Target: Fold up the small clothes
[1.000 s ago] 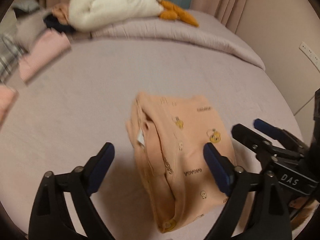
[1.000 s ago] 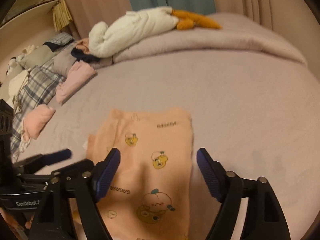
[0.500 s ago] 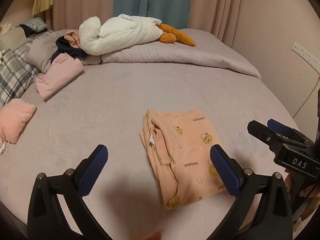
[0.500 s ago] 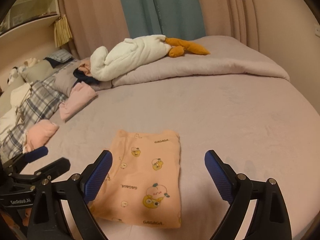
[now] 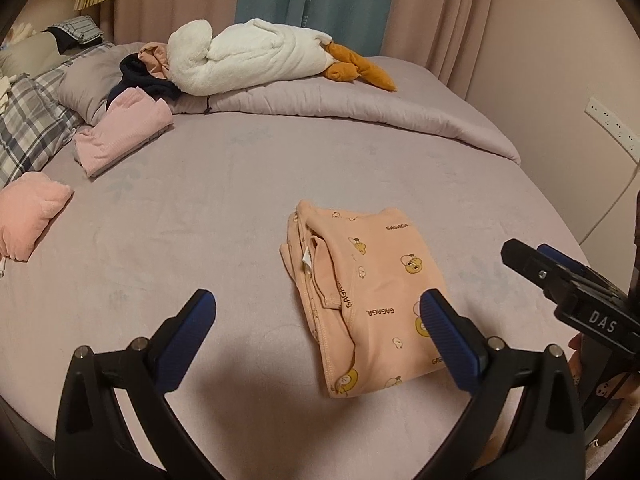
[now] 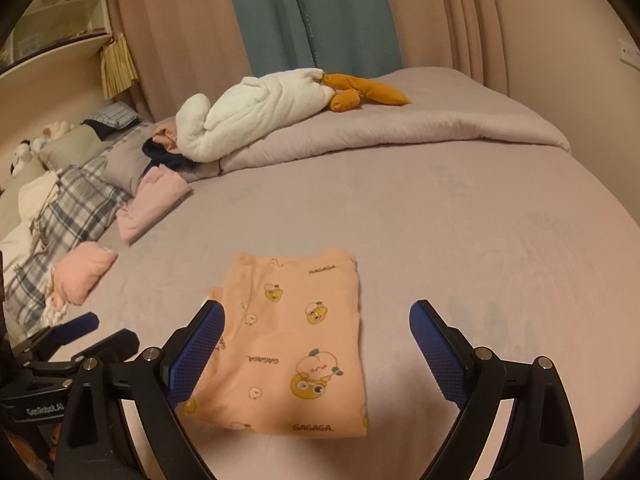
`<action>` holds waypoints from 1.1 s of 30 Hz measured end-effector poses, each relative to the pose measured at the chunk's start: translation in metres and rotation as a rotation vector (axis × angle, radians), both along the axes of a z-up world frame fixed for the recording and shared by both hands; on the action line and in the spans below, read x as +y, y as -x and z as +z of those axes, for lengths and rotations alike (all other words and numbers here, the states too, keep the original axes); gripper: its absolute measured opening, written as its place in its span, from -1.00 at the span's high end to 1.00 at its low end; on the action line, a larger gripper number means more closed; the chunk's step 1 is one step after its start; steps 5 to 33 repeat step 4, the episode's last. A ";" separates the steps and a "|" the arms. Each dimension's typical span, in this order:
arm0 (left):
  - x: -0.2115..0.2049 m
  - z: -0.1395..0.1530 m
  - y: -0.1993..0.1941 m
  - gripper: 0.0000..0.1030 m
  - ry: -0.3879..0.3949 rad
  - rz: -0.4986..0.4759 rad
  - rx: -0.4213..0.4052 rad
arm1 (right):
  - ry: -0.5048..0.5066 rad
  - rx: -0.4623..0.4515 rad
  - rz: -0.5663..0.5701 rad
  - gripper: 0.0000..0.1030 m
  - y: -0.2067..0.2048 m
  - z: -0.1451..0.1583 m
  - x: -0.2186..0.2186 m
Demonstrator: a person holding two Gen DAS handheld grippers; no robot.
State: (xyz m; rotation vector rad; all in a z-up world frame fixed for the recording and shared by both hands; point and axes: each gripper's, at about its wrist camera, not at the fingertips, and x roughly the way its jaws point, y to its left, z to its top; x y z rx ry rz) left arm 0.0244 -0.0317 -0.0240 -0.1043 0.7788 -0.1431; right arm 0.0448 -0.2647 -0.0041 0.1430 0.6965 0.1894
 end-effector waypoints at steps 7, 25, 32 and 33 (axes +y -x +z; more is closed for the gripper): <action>-0.002 0.001 0.003 -0.98 -0.006 -0.005 -0.010 | 0.010 0.002 -0.003 -0.81 0.003 0.000 0.002; -0.002 0.001 0.003 -0.98 -0.006 -0.005 -0.010 | 0.010 0.002 -0.003 -0.81 0.003 0.000 0.002; -0.002 0.001 0.003 -0.98 -0.006 -0.005 -0.010 | 0.010 0.002 -0.003 -0.81 0.003 0.000 0.002; -0.002 0.001 0.003 -0.98 -0.006 -0.005 -0.010 | 0.010 0.002 -0.003 -0.81 0.003 0.000 0.002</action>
